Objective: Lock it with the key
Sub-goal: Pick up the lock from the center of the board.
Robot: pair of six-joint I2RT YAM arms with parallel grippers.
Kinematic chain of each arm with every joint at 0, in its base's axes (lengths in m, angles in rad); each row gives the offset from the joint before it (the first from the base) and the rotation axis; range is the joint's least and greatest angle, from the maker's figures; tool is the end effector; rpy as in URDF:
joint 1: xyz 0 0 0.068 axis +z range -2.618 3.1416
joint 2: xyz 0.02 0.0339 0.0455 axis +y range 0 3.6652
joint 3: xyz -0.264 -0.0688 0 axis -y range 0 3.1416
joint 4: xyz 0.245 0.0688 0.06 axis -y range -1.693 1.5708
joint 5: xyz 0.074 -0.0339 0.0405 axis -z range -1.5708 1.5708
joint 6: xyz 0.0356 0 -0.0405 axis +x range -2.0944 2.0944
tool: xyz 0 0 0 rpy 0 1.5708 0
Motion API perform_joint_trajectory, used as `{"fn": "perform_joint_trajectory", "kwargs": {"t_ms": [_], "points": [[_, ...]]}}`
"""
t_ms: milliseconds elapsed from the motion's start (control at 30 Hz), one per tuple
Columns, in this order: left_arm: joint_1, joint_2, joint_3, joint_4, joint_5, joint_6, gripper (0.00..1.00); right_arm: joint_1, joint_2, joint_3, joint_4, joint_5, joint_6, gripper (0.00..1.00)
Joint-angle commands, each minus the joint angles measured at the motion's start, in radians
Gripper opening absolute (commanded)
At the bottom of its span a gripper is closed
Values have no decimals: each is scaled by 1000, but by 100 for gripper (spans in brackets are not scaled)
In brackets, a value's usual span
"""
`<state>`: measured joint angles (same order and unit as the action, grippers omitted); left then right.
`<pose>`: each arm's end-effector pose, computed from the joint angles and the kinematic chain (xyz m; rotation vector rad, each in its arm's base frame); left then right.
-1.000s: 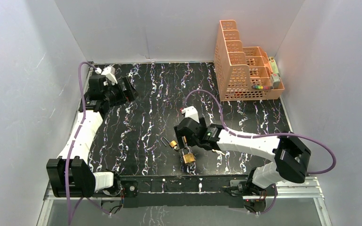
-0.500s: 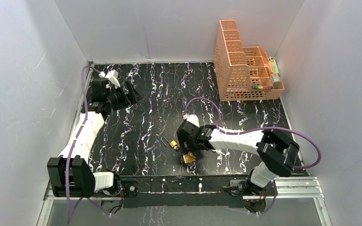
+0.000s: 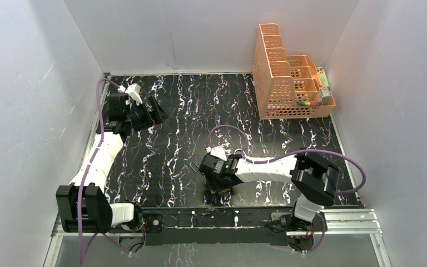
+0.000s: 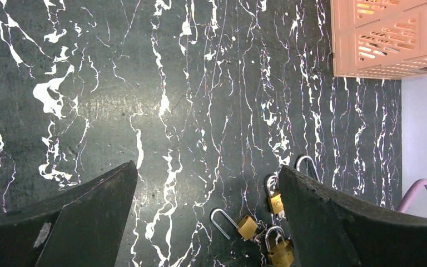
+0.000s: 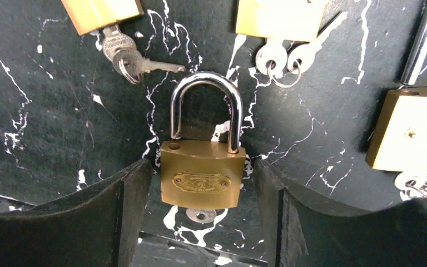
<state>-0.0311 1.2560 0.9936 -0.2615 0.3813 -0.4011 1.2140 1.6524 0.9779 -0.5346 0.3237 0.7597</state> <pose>0.2826 -0.0220 0.3054 -0.1570 2.1154 -0.6583 0.1184 0.2851 0.1697 -0.5238 2.6201 0.1670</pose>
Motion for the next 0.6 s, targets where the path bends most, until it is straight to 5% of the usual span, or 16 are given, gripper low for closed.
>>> {"fn": "perform_joint_trajectory", "kwargs": {"t_ms": [0, 100, 433, 567], "points": [[0, -3, -7, -14, 25, 1, 98, 20, 30, 55, -118, 51, 79, 74], [0, 0, -7, -15, 31, -1, 98, 25, 35, 45, -111, 47, 94, 71], [0, -1, -17, -12, 42, -5, 98, 24, -19, -27, -12, -16, 63, 0], [0, 5, -15, -2, 69, -11, 98, 24, -123, -38, 58, -18, -46, 0]]}}
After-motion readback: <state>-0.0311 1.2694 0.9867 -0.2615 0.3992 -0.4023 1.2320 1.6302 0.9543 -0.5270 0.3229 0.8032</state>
